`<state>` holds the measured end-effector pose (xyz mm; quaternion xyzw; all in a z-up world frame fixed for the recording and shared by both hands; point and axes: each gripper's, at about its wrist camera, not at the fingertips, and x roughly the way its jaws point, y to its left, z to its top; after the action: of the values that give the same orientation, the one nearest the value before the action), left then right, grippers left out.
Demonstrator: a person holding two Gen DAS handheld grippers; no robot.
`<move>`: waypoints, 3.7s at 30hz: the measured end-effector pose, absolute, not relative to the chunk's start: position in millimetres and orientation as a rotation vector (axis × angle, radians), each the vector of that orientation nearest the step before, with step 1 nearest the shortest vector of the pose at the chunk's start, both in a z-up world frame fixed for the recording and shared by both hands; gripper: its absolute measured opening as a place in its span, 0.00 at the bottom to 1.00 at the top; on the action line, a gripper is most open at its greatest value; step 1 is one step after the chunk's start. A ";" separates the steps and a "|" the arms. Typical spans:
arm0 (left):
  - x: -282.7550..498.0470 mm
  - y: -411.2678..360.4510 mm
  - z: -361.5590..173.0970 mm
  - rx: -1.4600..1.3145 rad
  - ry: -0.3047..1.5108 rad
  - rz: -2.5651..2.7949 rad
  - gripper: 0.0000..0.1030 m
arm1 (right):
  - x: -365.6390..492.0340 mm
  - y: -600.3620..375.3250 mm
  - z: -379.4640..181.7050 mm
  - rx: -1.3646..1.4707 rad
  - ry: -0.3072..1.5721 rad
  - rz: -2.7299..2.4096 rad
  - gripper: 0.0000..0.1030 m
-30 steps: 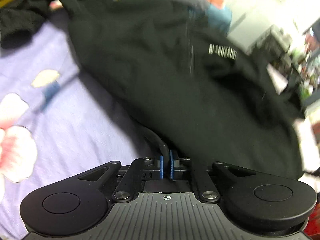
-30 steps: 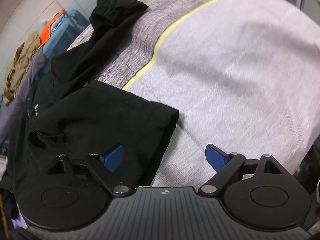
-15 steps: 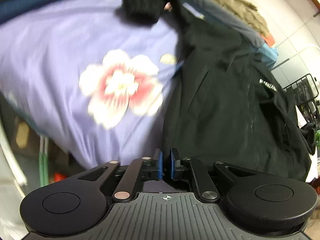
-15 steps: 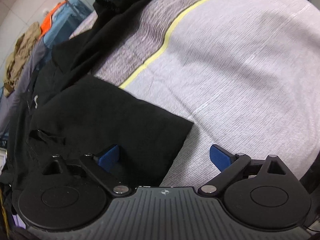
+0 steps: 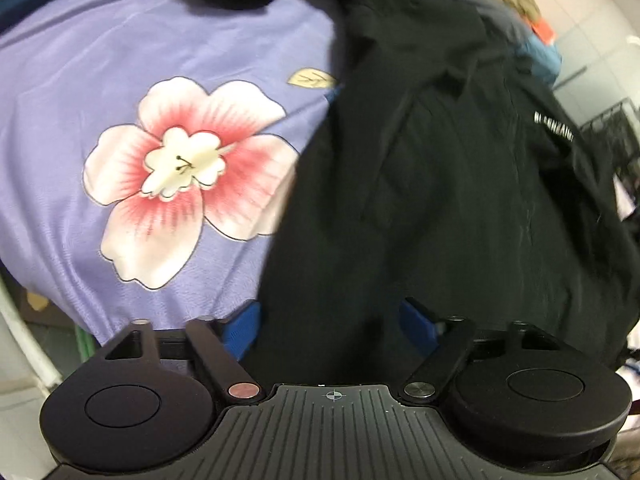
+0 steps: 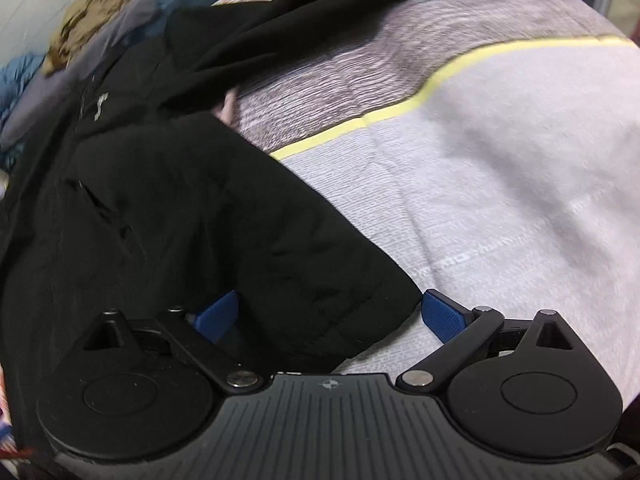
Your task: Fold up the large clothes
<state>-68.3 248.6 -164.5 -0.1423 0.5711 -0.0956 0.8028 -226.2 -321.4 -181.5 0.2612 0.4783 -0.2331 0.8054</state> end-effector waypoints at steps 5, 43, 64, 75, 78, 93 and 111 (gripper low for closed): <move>-65.0 253.6 -145.2 -0.353 1.204 -0.216 0.48 | -228.8 -309.8 -160.2 0.505 0.976 -0.414 0.17; -91.5 260.8 -121.5 -0.318 1.216 -0.350 0.34 | -318.4 -319.1 -93.6 0.930 0.950 -0.228 0.07; -83.0 305.7 -103.4 -0.203 1.231 -0.142 1.00 | -339.3 -294.2 -151.3 0.904 1.163 -0.405 0.13; -14.8 208.0 -94.6 -0.183 1.111 -0.380 1.00 | -208.4 -234.8 -105.7 0.581 1.011 -0.146 0.68; -13.7 165.5 -124.9 -0.103 1.180 -0.443 1.00 | -161.1 -195.8 -123.7 0.405 1.053 -0.052 0.76; -4.1 111.7 -178.5 0.239 1.272 -0.450 1.00 | -114.5 -125.8 -223.1 -0.007 1.284 -0.155 1.00; 21.4 119.5 -145.9 0.062 1.319 -0.398 1.00 | -103.0 -217.9 -99.1 0.100 0.914 -0.492 0.91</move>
<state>21.4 119.5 -145.9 0.0284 0.6083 -0.1835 0.7717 -103.0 -217.9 -99.1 0.0479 0.4365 -0.2349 0.8672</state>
